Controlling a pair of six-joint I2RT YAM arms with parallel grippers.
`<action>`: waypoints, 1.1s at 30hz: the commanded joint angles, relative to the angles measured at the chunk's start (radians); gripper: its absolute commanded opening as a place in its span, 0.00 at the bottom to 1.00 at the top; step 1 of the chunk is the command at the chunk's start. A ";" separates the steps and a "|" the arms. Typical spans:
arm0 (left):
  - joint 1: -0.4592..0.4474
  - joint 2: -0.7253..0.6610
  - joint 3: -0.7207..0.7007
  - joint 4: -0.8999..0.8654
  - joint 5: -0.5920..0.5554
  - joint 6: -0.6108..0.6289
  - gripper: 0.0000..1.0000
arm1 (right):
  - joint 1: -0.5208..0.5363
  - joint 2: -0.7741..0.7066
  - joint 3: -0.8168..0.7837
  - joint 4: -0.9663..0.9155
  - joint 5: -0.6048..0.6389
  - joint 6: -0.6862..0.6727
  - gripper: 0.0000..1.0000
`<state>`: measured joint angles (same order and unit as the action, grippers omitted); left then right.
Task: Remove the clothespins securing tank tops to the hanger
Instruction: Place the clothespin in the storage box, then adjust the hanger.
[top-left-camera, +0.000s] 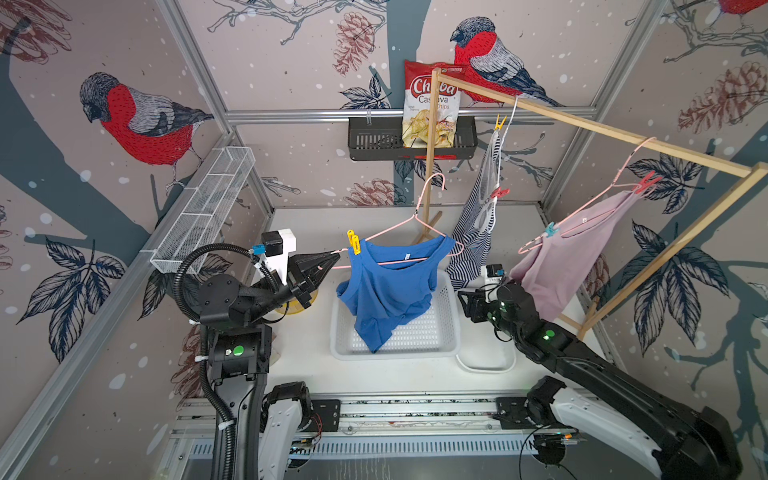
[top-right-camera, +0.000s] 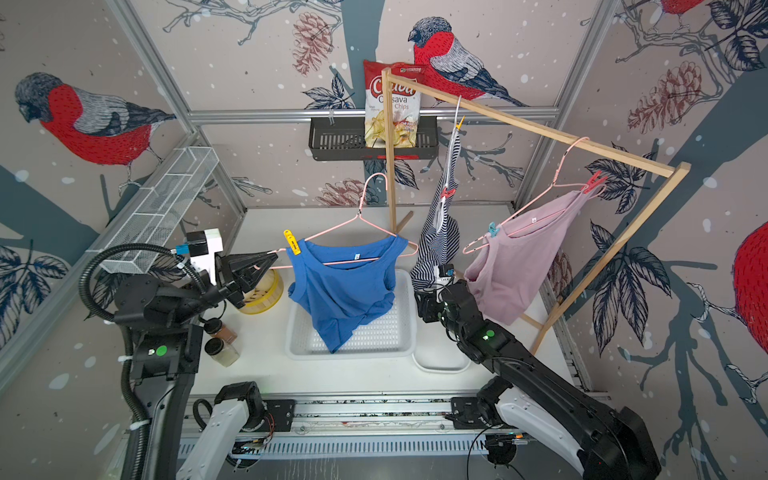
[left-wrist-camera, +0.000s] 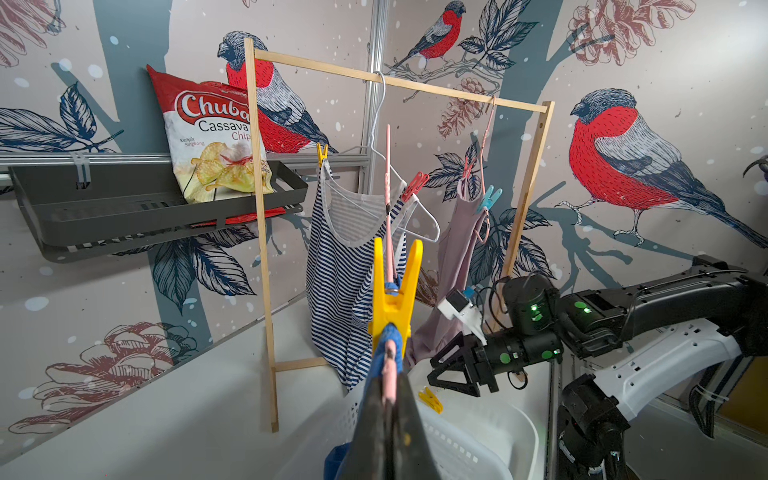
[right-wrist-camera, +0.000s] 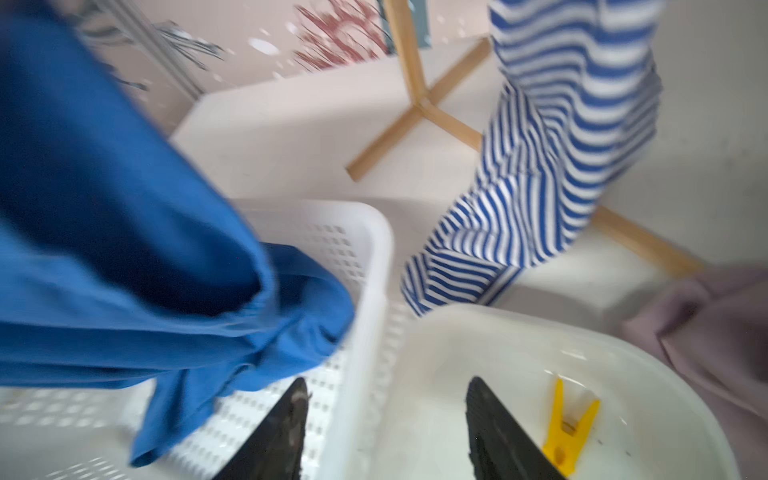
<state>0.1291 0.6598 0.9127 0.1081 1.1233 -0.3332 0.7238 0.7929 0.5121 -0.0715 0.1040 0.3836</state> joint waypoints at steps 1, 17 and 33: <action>0.000 -0.003 -0.007 0.086 -0.020 -0.007 0.00 | 0.056 -0.053 0.055 0.071 0.029 -0.082 0.65; 0.000 -0.101 -0.238 0.571 -0.145 -0.225 0.00 | 0.276 0.147 0.560 0.178 0.199 -0.287 0.75; -0.007 -0.086 -0.241 0.581 -0.123 -0.181 0.00 | 0.152 0.412 0.901 0.097 -0.023 -0.201 0.76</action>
<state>0.1249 0.5674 0.6617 0.6014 1.0039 -0.5220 0.9016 1.1870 1.3895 0.0307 0.1711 0.1425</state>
